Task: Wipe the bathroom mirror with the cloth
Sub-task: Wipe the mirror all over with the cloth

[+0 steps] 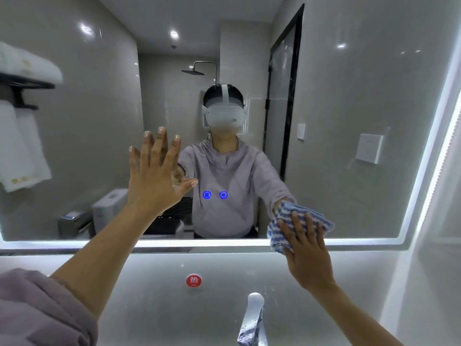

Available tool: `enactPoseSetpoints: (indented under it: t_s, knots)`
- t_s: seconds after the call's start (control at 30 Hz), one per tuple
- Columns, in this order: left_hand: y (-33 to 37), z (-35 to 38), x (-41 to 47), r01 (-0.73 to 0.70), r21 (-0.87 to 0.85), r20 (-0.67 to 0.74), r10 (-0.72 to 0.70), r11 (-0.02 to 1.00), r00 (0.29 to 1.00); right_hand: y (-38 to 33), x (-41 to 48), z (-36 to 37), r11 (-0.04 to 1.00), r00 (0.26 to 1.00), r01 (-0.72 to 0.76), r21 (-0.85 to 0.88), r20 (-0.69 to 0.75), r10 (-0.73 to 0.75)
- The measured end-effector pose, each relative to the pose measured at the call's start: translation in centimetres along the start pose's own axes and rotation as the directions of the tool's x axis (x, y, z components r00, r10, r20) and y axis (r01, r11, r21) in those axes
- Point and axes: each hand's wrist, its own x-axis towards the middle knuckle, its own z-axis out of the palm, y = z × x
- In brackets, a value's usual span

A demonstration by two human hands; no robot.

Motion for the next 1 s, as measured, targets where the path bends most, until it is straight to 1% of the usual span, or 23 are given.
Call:
enactPoseSetpoints:
  t_s: [0.13, 0.2, 0.27, 0.4, 0.47, 0.53, 0.7, 0.8, 0.9, 1.0]
  knots:
    - [0.0, 0.0, 0.0, 0.003, -0.005, 0.016, -0.003, 1.0, 1.0, -1.3, 0.3, 0.1, 0.996, 0.997, -0.073, 0.05, -0.024, 0.075]
    - [0.1, -0.1, 0.0, 0.005, -0.002, 0.027, -0.005, 1.0, 1.0, -3.0, 0.9, 0.1, 0.995, 0.996, -0.072, 0.073, -0.048, 0.076]
    - [0.2, -0.2, 0.0, 0.004, -0.012, 0.028, -0.004, 1.0, 1.0, -5.1, 2.2, -0.1, 0.997, 0.999, 0.006, 0.076, -0.052, -0.002]
    - [0.5, -0.5, -0.1, 0.002, -0.04, 0.023, -0.001, 0.999, 1.0, -10.0, 4.9, -0.5, 0.984, 0.99, 0.134, 0.114, 0.018, -0.137]
    - [0.5, -0.7, -0.1, 0.003, -0.052, 0.029, -0.001, 0.999, 1.0, -11.8, 5.3, -0.5, 0.98, 0.982, 0.17, 0.102, 0.062, -0.177]
    - [0.5, -0.8, -0.1, 0.003, -0.054, 0.048, 0.0, 0.999, 0.999, -12.3, 5.3, -0.4, 0.981, 0.979, 0.182, 0.061, 0.081, -0.186]
    - [0.6, -1.1, -0.1, 0.003, -0.081, 0.061, 0.002, 0.997, 0.998, -10.4, 5.0, -0.3, 0.972, 0.971, 0.228, 0.055, 0.056, -0.231]
    - [0.7, -1.2, -0.1, 0.003, -0.082, 0.065, 0.003, 0.997, 0.998, -7.6, 3.9, 0.0, 0.976, 0.978, 0.199, 0.083, 0.043, -0.204]
    - [0.7, -1.1, -0.1, -0.017, -0.082, 0.063, 0.022, 0.996, 0.998, -3.3, 2.3, 0.1, 0.984, 0.983, 0.174, 0.04, 0.053, -0.176]
    - [0.7, -0.9, -0.1, -0.018, -0.073, 0.054, 0.022, 0.997, 0.998, 1.6, 0.7, 0.0, 0.995, 0.993, 0.103, 0.0, 0.065, -0.102]
